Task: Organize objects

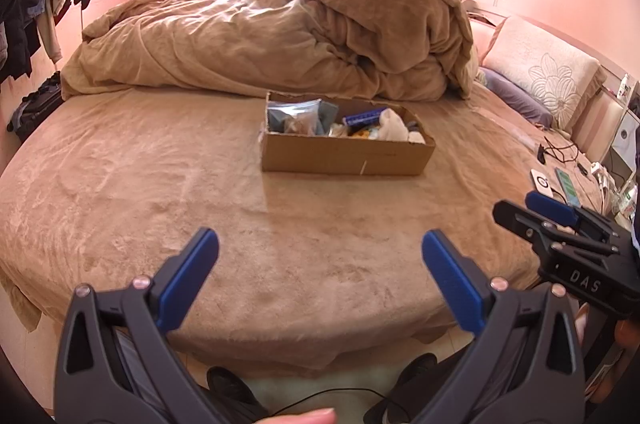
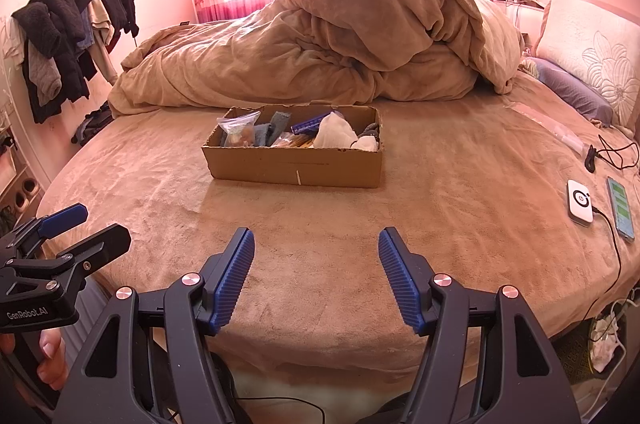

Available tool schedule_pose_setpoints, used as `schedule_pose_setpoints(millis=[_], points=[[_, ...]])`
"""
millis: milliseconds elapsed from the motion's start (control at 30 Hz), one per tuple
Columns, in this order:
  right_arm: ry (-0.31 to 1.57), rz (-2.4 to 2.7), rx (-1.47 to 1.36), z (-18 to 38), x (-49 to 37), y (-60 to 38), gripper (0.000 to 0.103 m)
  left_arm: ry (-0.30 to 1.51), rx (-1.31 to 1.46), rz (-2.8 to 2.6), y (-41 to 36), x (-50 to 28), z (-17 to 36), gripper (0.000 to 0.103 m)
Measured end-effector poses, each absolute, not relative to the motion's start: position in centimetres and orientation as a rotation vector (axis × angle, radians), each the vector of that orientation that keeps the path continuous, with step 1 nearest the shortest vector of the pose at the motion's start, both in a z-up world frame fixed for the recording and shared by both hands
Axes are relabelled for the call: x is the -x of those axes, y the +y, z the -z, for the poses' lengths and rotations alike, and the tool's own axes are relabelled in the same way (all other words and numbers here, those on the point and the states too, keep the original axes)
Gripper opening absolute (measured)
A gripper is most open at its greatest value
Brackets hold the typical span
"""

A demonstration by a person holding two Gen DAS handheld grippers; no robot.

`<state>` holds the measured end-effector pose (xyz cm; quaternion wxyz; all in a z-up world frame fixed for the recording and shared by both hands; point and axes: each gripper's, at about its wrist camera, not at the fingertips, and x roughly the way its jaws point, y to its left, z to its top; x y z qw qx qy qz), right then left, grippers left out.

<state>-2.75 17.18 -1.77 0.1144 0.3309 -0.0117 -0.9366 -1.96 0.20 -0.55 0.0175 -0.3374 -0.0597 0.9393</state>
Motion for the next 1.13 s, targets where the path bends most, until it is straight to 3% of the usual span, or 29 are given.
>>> schedule_pose_setpoints(millis=[1133], points=[[-0.052, 2.743, -0.983, 2.4, 3.4, 18.0, 0.068, -0.166, 1.084, -2.895, 0.6, 3.3, 1.8, 0.103]])
